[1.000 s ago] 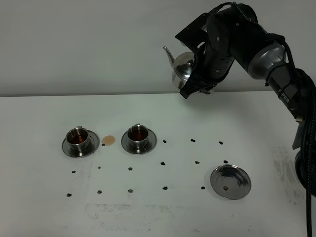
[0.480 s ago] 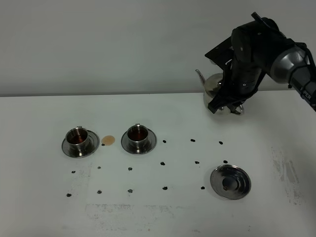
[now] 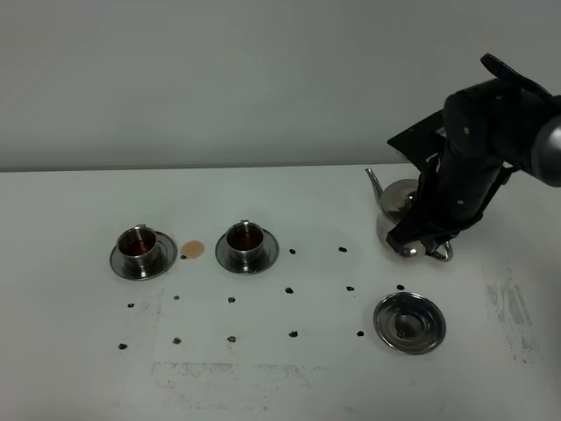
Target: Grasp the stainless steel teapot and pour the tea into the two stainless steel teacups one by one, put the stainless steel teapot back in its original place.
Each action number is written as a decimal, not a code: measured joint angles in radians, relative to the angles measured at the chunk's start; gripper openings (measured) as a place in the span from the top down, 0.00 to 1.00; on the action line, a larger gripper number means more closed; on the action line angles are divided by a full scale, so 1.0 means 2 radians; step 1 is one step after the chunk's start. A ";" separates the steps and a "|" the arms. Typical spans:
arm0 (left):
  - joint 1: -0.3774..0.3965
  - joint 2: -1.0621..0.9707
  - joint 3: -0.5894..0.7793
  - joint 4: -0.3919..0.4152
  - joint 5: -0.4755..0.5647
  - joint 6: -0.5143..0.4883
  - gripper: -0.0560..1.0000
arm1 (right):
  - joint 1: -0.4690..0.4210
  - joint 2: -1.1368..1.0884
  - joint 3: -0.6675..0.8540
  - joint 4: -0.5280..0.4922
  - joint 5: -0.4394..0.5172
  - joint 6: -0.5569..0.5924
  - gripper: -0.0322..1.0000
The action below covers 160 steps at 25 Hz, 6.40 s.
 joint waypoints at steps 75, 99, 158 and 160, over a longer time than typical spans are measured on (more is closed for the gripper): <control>0.000 0.000 0.000 0.000 0.000 0.000 0.44 | 0.018 -0.119 0.321 0.069 -0.229 0.053 0.77; 0.000 0.000 0.000 0.000 0.000 0.000 0.44 | 0.018 -0.119 0.322 0.069 -0.245 0.057 0.47; 0.000 0.000 0.000 0.000 0.000 0.000 0.44 | -0.162 -0.960 0.515 -0.040 0.092 0.170 0.46; 0.000 0.000 0.000 0.000 0.000 0.000 0.44 | -0.162 -0.973 0.515 -0.040 0.092 0.170 0.46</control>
